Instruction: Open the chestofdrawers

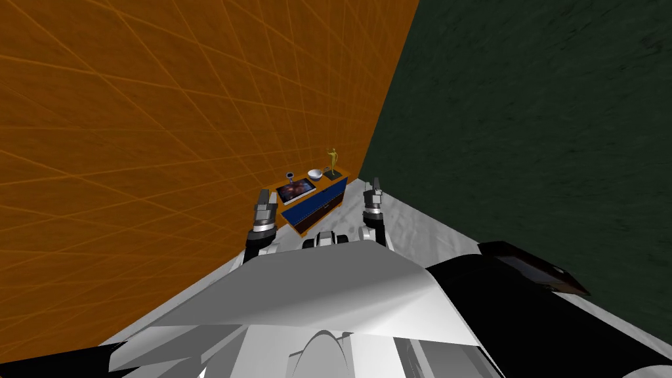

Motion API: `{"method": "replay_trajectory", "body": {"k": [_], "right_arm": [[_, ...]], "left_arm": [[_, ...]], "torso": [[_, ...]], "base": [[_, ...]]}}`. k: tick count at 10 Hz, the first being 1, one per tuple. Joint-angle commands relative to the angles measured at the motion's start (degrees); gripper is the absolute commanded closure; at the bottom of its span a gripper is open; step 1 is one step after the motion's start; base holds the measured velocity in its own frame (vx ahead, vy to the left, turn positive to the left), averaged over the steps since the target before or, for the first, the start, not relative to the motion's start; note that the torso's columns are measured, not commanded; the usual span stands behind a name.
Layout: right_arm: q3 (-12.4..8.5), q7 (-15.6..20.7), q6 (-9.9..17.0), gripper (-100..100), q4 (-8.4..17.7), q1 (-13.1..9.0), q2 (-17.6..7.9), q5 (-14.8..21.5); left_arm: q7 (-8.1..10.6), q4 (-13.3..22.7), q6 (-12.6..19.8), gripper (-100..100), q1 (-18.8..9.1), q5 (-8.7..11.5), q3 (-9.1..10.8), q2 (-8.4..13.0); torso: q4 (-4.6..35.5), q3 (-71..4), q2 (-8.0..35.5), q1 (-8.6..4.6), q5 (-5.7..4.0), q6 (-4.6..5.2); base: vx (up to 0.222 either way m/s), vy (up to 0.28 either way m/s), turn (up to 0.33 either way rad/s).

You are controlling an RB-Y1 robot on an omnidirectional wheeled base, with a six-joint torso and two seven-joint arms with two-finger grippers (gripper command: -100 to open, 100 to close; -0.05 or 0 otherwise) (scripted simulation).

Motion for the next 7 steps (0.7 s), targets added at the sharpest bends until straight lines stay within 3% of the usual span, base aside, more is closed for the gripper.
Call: {"method": "replay_trajectory", "body": {"k": [1,7], "right_arm": [[0.00,0.00,0.00,0,0.00,0.00,0.00,0.00],[0.00,0.00,0.00,0,0.00,-0.01,0.00,0.00]], "left_arm": [[0.22,3.49,-1.78,-100,-0.12,0.64,0.50,0.86],[0.72,13.30,-6.87,-100,-0.83,2.50,2.12,2.96]], "torso": [[-0.07,-0.14,-0.19,-0.10,-0.03,0.02],[0.03,0.08,0.17,0.17,0.03,0.01]], "base": [[0.159,-0.127,0.033],[0.142,-0.131,0.074]]}}
